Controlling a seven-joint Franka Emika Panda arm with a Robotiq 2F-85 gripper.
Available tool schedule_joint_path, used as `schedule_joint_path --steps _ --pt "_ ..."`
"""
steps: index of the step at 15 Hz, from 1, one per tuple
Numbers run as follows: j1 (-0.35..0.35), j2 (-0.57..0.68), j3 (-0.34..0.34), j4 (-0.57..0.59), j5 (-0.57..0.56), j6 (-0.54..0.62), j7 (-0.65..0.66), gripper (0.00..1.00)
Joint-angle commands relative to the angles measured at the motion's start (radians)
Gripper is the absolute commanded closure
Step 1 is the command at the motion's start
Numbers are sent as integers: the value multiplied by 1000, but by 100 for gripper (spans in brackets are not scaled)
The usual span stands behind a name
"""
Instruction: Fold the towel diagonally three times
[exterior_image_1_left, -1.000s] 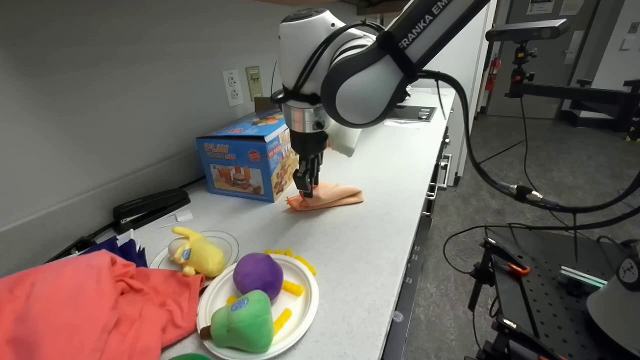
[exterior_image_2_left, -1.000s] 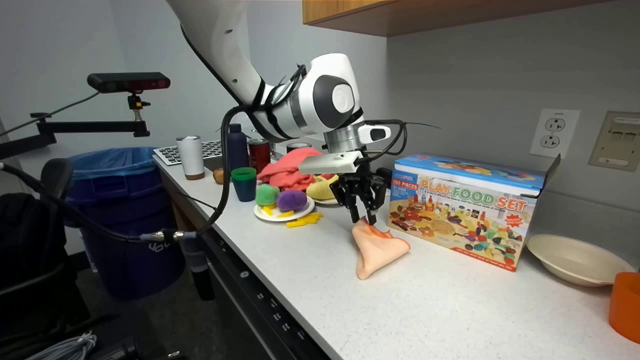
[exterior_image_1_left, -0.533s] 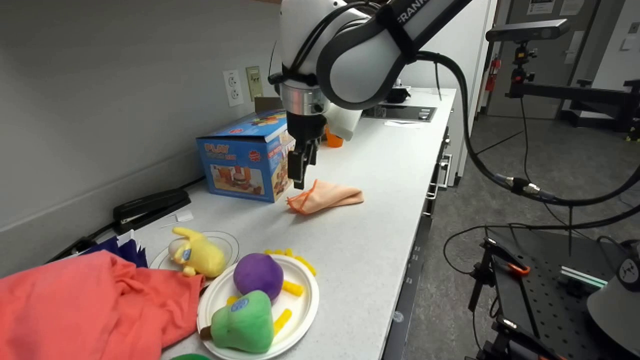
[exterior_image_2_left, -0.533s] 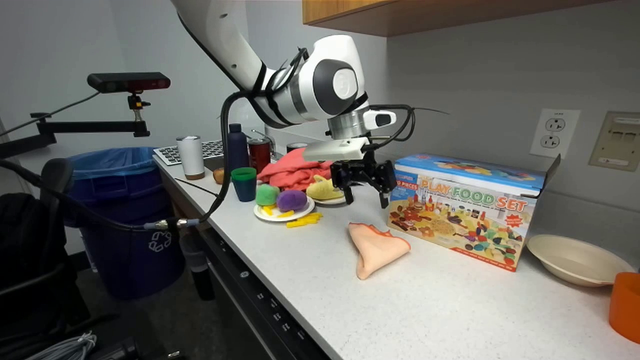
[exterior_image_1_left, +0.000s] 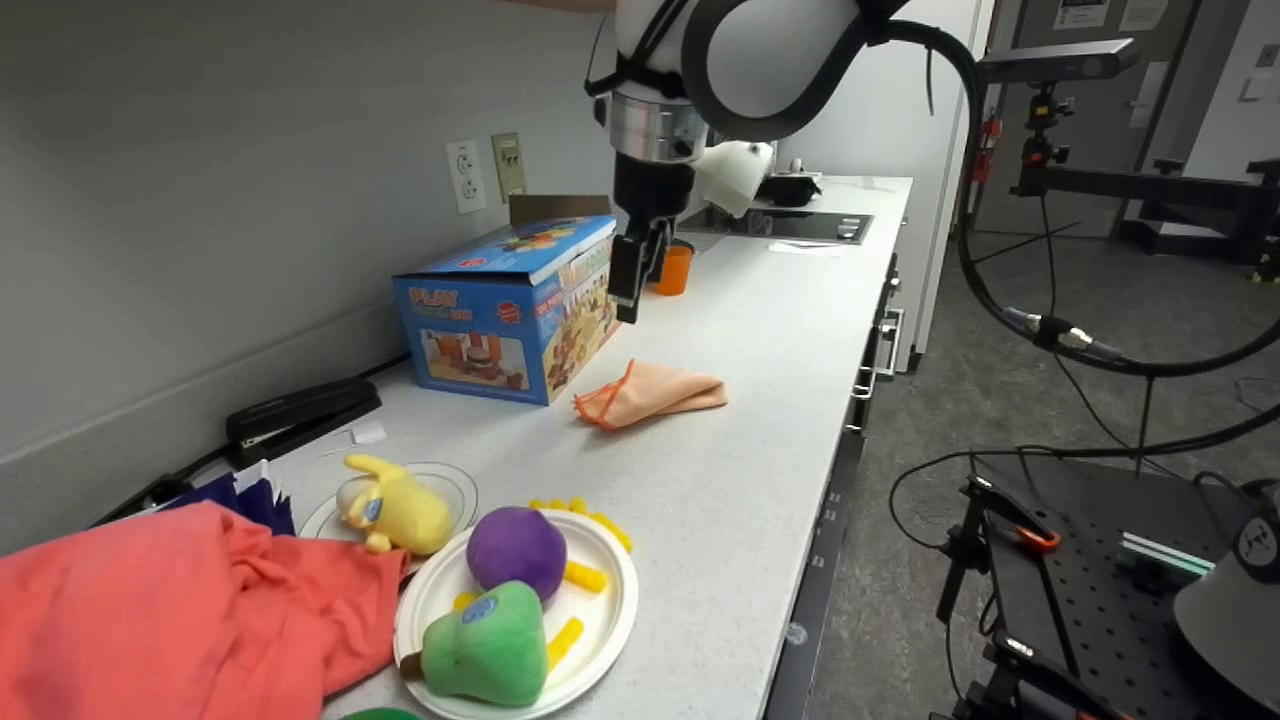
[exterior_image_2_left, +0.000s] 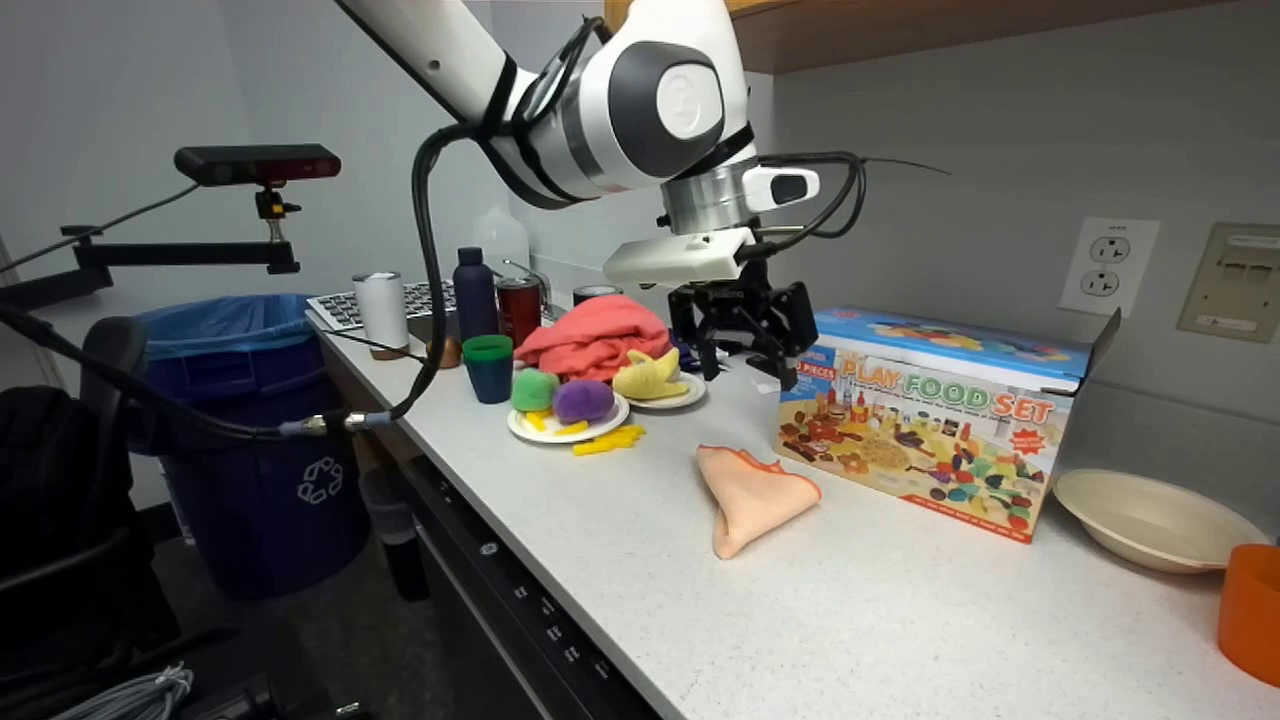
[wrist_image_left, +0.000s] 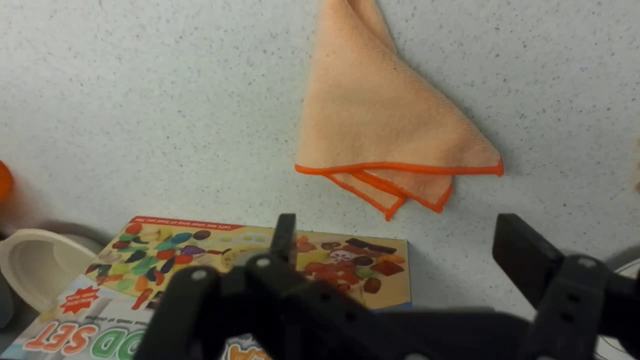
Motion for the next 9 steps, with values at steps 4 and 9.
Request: schedule_joint_path --steps 4,9 --pt "-14 -191 0 -198 44 10 -18 0" --pt "-16 -194 5 -208 21 -2 0 0"
